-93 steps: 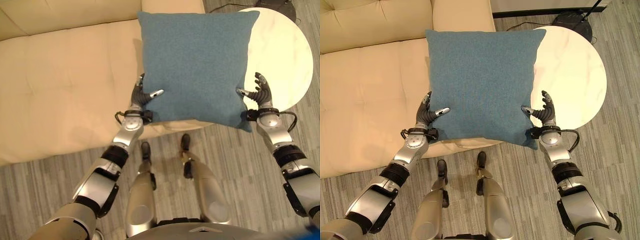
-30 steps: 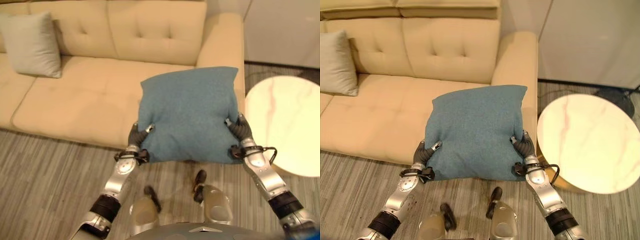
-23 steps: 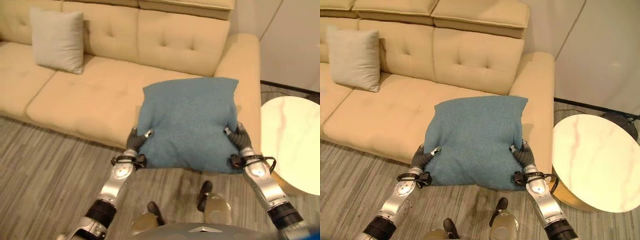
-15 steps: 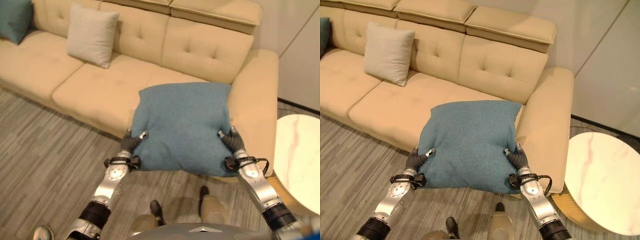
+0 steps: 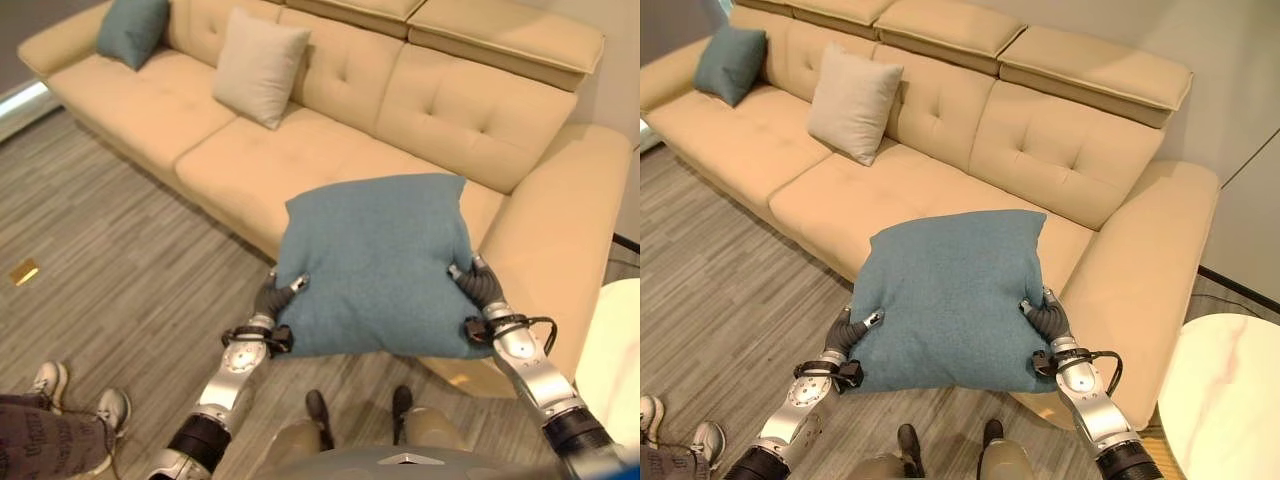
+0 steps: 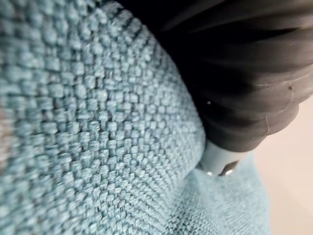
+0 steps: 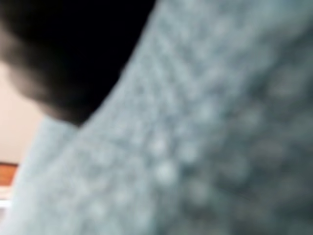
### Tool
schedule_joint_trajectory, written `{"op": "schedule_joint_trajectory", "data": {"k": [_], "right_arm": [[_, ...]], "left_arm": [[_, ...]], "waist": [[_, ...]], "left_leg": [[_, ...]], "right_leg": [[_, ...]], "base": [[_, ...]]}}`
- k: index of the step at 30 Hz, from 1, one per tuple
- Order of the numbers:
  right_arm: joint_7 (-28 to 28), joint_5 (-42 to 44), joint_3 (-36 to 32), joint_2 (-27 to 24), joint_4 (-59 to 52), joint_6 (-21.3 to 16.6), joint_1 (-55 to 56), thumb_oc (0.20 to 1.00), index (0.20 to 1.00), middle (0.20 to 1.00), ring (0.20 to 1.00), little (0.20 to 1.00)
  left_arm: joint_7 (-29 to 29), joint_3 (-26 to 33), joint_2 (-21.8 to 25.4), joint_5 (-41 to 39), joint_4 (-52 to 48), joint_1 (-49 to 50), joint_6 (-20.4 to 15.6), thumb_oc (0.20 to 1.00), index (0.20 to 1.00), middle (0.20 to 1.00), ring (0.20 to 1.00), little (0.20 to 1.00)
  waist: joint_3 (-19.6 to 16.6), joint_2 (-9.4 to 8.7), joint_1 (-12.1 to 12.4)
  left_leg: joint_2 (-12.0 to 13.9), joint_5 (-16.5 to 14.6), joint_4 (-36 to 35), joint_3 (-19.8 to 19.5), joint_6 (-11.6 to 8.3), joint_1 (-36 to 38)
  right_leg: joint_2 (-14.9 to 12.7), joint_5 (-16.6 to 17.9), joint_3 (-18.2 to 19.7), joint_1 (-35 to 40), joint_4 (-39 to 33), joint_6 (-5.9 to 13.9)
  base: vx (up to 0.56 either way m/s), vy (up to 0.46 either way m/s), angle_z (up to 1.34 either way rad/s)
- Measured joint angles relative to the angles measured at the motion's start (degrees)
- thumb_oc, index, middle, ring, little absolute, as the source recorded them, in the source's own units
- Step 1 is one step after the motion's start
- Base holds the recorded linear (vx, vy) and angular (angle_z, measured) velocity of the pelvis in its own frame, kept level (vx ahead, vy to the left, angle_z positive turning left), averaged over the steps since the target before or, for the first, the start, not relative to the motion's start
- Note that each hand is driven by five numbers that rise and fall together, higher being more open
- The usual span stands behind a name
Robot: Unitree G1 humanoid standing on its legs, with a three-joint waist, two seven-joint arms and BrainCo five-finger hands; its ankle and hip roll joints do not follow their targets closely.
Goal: Pick up all the scattered cushions and arrange them neatly on the sofa.
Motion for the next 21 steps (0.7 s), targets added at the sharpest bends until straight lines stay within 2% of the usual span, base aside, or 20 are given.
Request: {"op": "schedule_joint_trajectory", "data": {"k": [5, 7, 8, 9, 10, 11, 12, 14, 15, 16, 17, 19, 21], "right_arm": [[0.24, -0.08, -0.15, 0.26, 0.14, 0.26, 1.27, 0.2, 0.2, 0.2, 0.2, 0.2], [0.34, -0.53, -0.2, 0.34, 0.14, 0.6, 1.33, 0.2, 0.2, 0.2, 0.2, 0.2], [0.42, -1.03, -0.11, 0.58, 0.13, 0.96, 1.3, 0.2, 0.2, 0.2, 0.2, 0.2], [0.43, -1.07, 0.01, 1.08, 0.19, 1.21, 1.04, 0.2, 0.2, 0.2, 0.2, 0.2], [0.54, -1.18, 0.15, 0.77, -0.15, 1.21, 0.91, 0.2, 0.2, 0.2, 0.2, 0.2], [0.53, -1.34, 0.0, 0.72, -0.48, 1.21, 0.66, 0.2, 0.2, 0.2, 0.2, 0.2], [0.54, -1.82, 0.24, 0.82, -0.43, 1.3, 0.08, 0.2, 0.2, 0.2, 0.2, 0.2], [0.51, -2.21, 0.83, 1.78, -0.55, 1.64, -0.1, 0.2, 0.2, 0.2, 0.2, 0.2], [0.51, -2.23, 0.9, 1.84, -0.62, 1.73, -0.67, 0.2, 0.2, 0.2, 0.2, 0.2], [0.5, -2.25, 0.79, 2.34, -0.68, 1.81, -1.26, 0.2, 0.2, 0.2, 0.2, 0.2], [0.47, -2.25, 1.01, 2.71, -0.72, 1.82, -1.18, 0.2, 0.2, 0.2, 0.2, 0.2], [0.77, -2.26, 1.47, 2.84, -0.75, 1.78, -1.93, 0.2, 0.2, 0.2, 0.2, 0.2], [1.2, -2.25, 1.81, 2.83, -0.76, 1.77, -3.13, 0.2, 0.2, 0.2, 0.2, 0.2]], "left_arm": [[-0.02, -0.12, 0.15, 0.34, 0.02, 0.31, 0.51, 0.2, 0.2, 0.2, 0.2, 0.2], [-0.02, -0.07, 0.04, 0.34, 0.02, 0.66, 0.9, 0.2, 0.2, 0.2, 0.2, 0.2], [-0.03, -0.03, 0.11, 0.33, 0.0, 1.21, 1.14, 0.2, 0.2, 0.2, 0.2, 0.2], [-0.02, 0.14, 0.33, 0.34, 0.01, 1.63, 1.22, 0.2, 0.2, 0.2, 0.2, 0.2], [-0.1, 0.21, 0.39, 0.33, -0.01, 1.99, 1.2, 0.2, 0.2, 0.2, 0.2, 0.2], [-0.11, 0.24, 0.43, 0.33, -0.01, 1.97, 1.2, 0.2, 0.2, 0.2, 0.2, 0.2], [-0.12, 0.7, 0.49, 0.34, -0.01, 1.89, 1.2, 0.2, 0.2, 0.2, 0.2, 0.2], [-0.09, 1.09, 1.65, 0.39, 0.02, 1.59, 1.23, 0.2, 0.2, 0.2, 0.2, 0.2], [-0.08, 1.3, 1.97, 0.41, 0.02, 1.2, 1.22, 0.2, 0.2, 0.2, 0.2, 0.2], [-0.02, 1.74, 1.96, 0.41, 0.02, 0.92, 1.25, 0.2, 0.2, 0.2, 0.2, 0.2], [0.02, 2.03, 2.02, 0.43, 0.01, 0.38, 1.2, 0.2, 0.2, 0.2, 0.2, 0.2], [0.02, 2.81, 2.28, 0.44, 0.03, 0.23, 1.17, 0.2, 0.2, 0.2, 0.2, 0.2], [0.07, 3.45, 2.35, 0.43, 0.06, 0.01, 1.18, 0.2, 0.2, 0.2, 0.2, 0.2]], "waist": [[0.3, -2.3, -0.02], [0.42, -2.4, 0.06], [0.54, -2.61, 0.06], [1.19, -3.66, 0.46], [1.23, -4.22, 1.7], [1.02, -3.72, 1.62], [1.07, -3.86, 1.91], [0.08, -5.97, 1.31], [-0.07, -6.35, 1.22], [-0.07, -6.27, 0.83], [-0.12, -6.35, 0.8], [0.07, -6.05, 1.21], [0.59, -5.22, 1.1]], "left_leg": [[-0.21, 1.08, -0.51, 0.87, 0.81, -0.64], [-0.33, 1.12, -1.43, 1.11, 0.84, 0.62], [-0.49, 0.85, -0.8, 1.03, 0.88, 1.64], [-0.47, -0.47, 3.53, 0.6, 0.9, 0.9], [-0.98, -2.09, 4.43, -0.57, 0.77, 0.58], [-1.02, -1.87, 2.96, -0.46, 1.17, 0.7], [-1.27, -1.42, 0.72, -0.08, 2.19, 1.85], [-3.6, -1.9, -0.77, 1.51, 3.22, 3.34], [-4.12, -1.7, -1.73, 2.32, 4.1, 3.9], [-4.75, -1.0, -3.45, 3.44, 4.61, 5.21], [-5.13, -1.25, -3.41, 3.3, 4.99, 5.97], [-5.03, -2.3, -4.51, 2.59, 6.54, 7.31], [-5.2, -2.27, -5.98, 2.68, 6.68, 9.3]], "right_leg": [[-0.2, -0.62, 0.49, -2.14, 1.34, 0.29], [0.0, 0.14, 0.55, -0.82, -0.09, -0.16], [0.19, 0.56, 1.18, 1.12, -1.85, -0.1], [-0.27, 1.01, 2.26, 3.28, -3.33, -0.73], [-0.65, 0.78, 4.3, 4.51, -4.28, -0.27], [-0.6, 0.14, 5.18, 5.05, -4.19, 0.54], [-0.69, -1.3, 6.71, 4.26, -1.73, 1.37], [-2.46, -2.3, 8.14, 2.91, 1.32, 2.58], [-3.08, -2.45, 8.89, 0.96, 4.59, 3.05], [-4.02, -2.41, 9.7, -2.62, 11.28, 3.96], [-3.98, -2.44, 9.8, -4.56, 13.56, 4.97], [-2.5, -2.85, 9.78, -5.79, 13.51, 5.03], [-0.02, -1.48, 8.91, -6.85, 8.92, 4.69]], "base": [[0.2, 0.121, -0.03], [0.31, 0.21, -0.09], [0.34, 0.269, -0.22], [0.25, 0.239, -0.55], [0.32, 0.324, -0.66], [0.2, 0.25, -0.84], [0.25, 0.316, -0.6], [0.2, 0.251, -0.39], [0.09, 0.119, -0.29], [0.18, 0.149, -0.3], [0.24, 0.185, -0.23], [0.16, 0.088, -0.18], [0.18, 0.035, -0.04]]}}
